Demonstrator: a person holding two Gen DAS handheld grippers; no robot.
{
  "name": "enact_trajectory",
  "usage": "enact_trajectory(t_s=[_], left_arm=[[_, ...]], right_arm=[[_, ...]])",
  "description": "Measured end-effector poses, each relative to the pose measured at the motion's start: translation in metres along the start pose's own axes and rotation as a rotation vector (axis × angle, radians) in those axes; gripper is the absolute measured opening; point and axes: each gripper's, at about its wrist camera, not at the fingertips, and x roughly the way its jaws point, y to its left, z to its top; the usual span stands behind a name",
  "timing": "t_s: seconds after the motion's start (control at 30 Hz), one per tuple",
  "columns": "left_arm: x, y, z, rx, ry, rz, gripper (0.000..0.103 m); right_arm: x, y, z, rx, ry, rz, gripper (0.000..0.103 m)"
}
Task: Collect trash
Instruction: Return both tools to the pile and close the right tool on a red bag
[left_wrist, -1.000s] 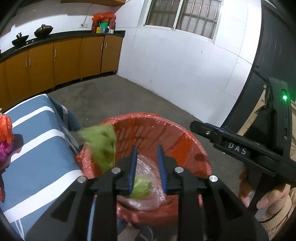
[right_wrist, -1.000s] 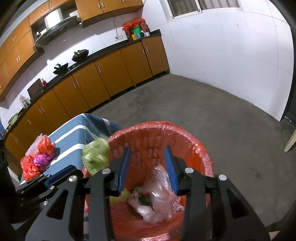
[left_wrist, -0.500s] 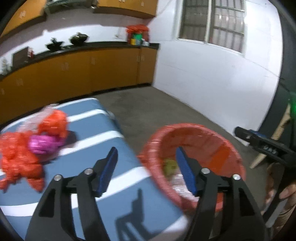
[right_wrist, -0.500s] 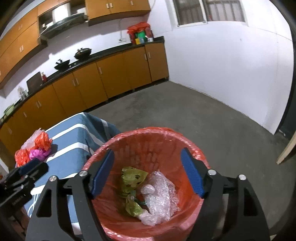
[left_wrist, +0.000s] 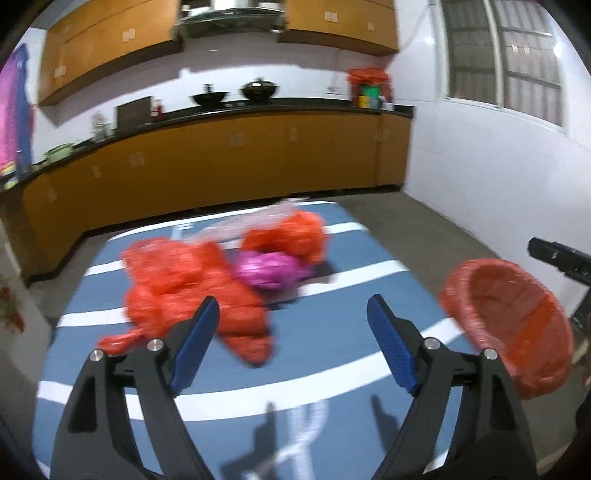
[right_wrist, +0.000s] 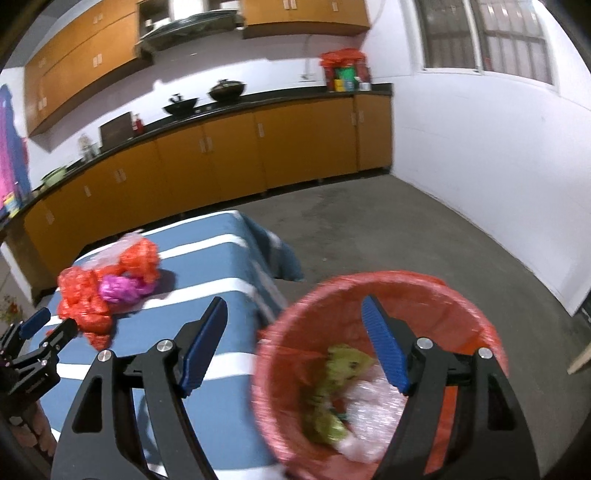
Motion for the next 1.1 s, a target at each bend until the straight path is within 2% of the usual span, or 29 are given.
enact_trajectory(t_s=[0.37, 0.6, 0.8, 1.1], left_arm=[[-0.017, 0.124, -0.02, -0.155, -0.008, 0.247, 0.084], [-0.028, 0.171, -0.026, -0.238, -0.023, 0.326, 0.086], [-0.036, 0.199, -0.032, -0.277, -0.026, 0.356, 0.087], [-0.039, 0.217, -0.041, -0.312, -0.013, 0.365, 0.087]], right_arm=[[0.039, 0.119, 0.002, -0.139, 0.036, 0.194, 0.07], [0.069, 0.199, -0.011, -0.224, 0.1, 0.318, 0.066], [0.091, 0.246, -0.024, -0.288, 0.139, 0.341, 0.065], [0.115, 0.264, -0.041, -0.346, 0.206, 0.293, 0.061]])
